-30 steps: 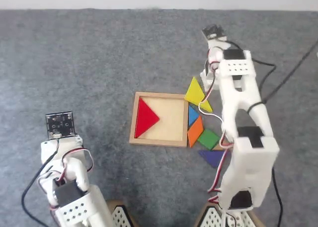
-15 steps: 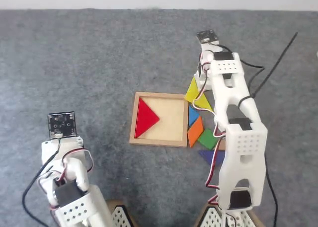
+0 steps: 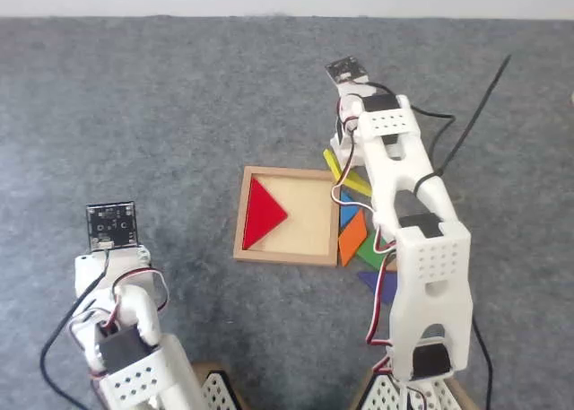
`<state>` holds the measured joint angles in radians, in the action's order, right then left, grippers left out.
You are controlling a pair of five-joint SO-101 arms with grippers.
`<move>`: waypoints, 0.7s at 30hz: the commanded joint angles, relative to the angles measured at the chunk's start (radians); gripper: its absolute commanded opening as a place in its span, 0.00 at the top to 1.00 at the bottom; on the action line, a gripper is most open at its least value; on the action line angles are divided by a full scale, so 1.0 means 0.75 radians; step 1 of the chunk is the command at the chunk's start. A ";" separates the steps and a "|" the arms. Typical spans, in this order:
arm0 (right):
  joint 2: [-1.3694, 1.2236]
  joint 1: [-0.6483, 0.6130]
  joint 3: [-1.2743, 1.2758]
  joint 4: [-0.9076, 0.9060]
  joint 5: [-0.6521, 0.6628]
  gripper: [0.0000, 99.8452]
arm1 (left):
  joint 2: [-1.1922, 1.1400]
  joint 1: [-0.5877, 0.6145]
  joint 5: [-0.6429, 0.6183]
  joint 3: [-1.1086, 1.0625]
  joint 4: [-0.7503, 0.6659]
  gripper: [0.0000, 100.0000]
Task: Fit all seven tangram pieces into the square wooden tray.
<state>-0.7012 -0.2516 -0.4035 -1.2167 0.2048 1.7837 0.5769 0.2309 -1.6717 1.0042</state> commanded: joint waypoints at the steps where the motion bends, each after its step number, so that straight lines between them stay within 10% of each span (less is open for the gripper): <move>1: 0.060 -0.054 -0.072 -0.056 0.020 0.99 | 0.014 0.004 0.014 0.060 0.006 0.94; 21: 0.228 -0.167 -0.070 -0.314 0.010 0.99 | 0.014 0.004 0.014 0.060 0.004 0.94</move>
<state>-0.6199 -0.3468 -0.4035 -1.4162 0.2079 1.7837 0.5769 0.2309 -1.6717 1.0042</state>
